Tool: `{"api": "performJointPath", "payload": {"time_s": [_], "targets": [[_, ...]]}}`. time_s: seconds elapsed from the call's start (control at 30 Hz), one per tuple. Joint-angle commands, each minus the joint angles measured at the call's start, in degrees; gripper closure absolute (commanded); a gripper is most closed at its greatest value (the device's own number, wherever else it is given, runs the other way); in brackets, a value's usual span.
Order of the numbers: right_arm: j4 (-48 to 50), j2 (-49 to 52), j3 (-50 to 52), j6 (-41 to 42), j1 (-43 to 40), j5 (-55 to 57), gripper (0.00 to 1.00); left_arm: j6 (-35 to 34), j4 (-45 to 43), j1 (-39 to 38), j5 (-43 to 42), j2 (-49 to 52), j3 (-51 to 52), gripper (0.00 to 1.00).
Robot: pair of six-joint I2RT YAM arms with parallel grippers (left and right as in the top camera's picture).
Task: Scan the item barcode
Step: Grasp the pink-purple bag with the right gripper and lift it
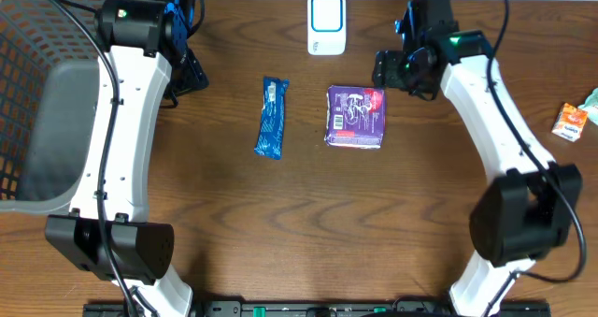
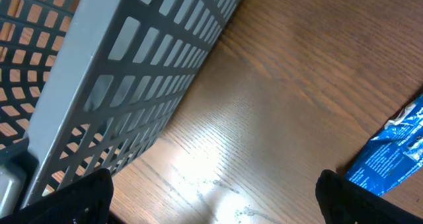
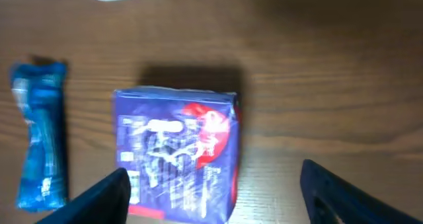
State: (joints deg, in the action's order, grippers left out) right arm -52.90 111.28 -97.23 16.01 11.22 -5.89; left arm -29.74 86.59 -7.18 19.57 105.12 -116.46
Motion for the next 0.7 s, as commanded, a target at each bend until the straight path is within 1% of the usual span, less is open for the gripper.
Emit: {"api": "performJointPath", "payload": {"time_s": [0.0, 0.03, 0.07, 0.13, 0.17, 0.23, 0.37, 0.5, 0.57, 0.67], "targets": [[-0.9, 5.8, 1.8, 1.7, -0.5, -6.1, 0.23, 0.3, 0.2, 0.2, 0.2, 0.1, 0.4, 0.02], [-1.0, 6.8, 2.0, 1.7, -0.7, -7.2, 0.26, 0.3, 0.2, 0.2, 0.2, 0.1, 0.4, 0.02], [-1.0, 8.0, 2.3, 1.7, -0.7, -8.5, 0.3, 0.3, 0.2, 0.2, 0.2, 0.1, 0.4, 0.02], [-0.7, 10.8, 2.4, 1.7, -0.9, -10.9, 0.44, 0.3, 0.2, 0.2, 0.2, 0.1, 0.4, 0.02], [-0.6, 11.9, 2.4, 1.7, -0.9, -12.0, 0.53, 0.3, 0.2, 0.2, 0.2, 0.1, 0.4, 0.02], [-0.4, 14.1, 2.4, 1.7, -1.2, -14.4, 0.64, 0.3, 0.2, 0.2, 0.2, 0.1, 0.4, 0.02], [-0.5, 16.0, 2.4, 1.5, -1.2, -15.0, 0.99, 0.3, 0.2, 0.2, 0.2, 0.1, 0.4, 0.02], [-0.9, 14.9, 1.2, -0.2, -1.3, -13.3, 0.99, 0.3, 0.2, 0.2, 0.2, 0.1, 0.4, 0.02], [-2.1, 13.6, -0.1, -0.2, -1.3, -9.3, 0.99, 0.3, 0.2, 0.2, 0.2, 0.1, 0.4, 0.02], [-5.3, 9.9, -3.0, 0.3, -1.1, 0.6, 0.99, 0.3, 0.2, 0.2, 0.2, 0.1, 0.4, 0.02]]}}
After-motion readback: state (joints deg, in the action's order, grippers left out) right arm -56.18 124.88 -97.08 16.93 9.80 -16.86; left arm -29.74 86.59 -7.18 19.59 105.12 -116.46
